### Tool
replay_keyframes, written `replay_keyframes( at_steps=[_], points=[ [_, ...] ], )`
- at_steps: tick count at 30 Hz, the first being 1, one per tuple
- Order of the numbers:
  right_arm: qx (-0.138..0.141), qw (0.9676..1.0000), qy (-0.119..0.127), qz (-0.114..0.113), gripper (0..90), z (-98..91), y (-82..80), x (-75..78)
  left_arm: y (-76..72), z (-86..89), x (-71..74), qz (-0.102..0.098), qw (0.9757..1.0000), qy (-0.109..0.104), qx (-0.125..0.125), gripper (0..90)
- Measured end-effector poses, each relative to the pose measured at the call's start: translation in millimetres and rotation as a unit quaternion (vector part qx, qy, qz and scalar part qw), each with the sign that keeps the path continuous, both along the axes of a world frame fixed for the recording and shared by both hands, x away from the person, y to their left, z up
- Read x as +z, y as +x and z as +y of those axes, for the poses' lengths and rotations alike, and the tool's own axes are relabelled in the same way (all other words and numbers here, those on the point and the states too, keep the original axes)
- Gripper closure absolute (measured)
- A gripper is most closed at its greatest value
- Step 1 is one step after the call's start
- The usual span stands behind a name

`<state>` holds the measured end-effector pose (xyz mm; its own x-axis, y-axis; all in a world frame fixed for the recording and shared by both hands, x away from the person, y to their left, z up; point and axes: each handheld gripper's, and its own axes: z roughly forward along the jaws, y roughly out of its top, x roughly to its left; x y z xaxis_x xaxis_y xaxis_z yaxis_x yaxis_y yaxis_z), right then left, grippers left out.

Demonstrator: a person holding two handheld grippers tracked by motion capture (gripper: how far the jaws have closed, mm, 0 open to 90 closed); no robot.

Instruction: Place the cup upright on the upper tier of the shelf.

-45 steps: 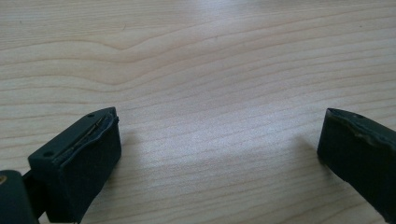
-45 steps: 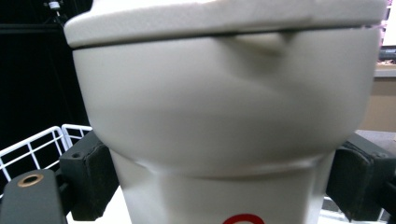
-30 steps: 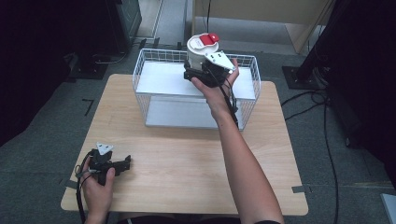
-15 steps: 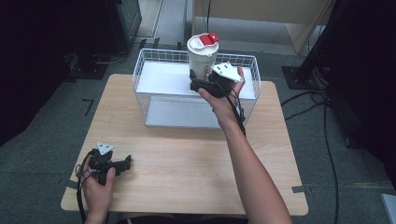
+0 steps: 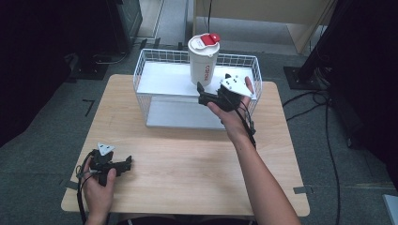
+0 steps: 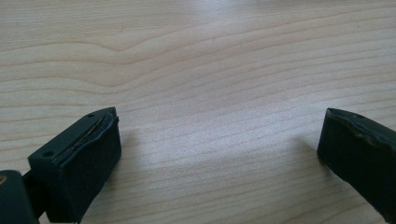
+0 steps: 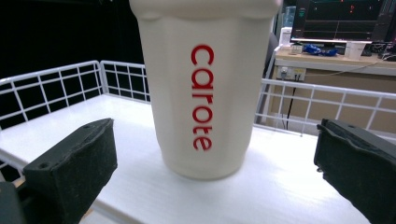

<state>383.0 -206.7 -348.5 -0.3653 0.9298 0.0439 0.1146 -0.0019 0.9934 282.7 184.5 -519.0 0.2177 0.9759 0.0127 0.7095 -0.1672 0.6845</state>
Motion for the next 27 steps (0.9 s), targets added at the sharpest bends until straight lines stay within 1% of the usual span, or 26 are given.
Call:
replay_keyframes(
  at_steps=[5,11,20,25,27],
  points=[
    [-0.001,1.0,-0.006,0.003,0.0,-8.3,-6.5,-7.2,0.0,0.0,0.0,0.0,1.0,0.0,0.0,0.0],
    [-0.001,1.0,-0.007,0.002,0.0,-18.8,-14.4,-12.5,0.0,0.0,0.0,0.0,1.0,0.0,0.0,0.0],
    [0.003,0.9999,-0.011,0.01,0.0,-34.7,-31.6,-23.5,0.0,-0.1,0.0,0.0,1.0,0.0,0.0,0.0],
    [0.0,0.9999,-0.005,0.013,0.0,-44.0,-41.7,-28.7,0.0,-0.1,-0.1,0.0,1.0,0.0,0.0,0.0],
    [-0.001,0.9999,-0.009,0.012,0.0,-47.2,-46.0,-32.2,0.0,0.0,0.1,0.001,1.0,0.0,0.0,0.0]
  ],
)
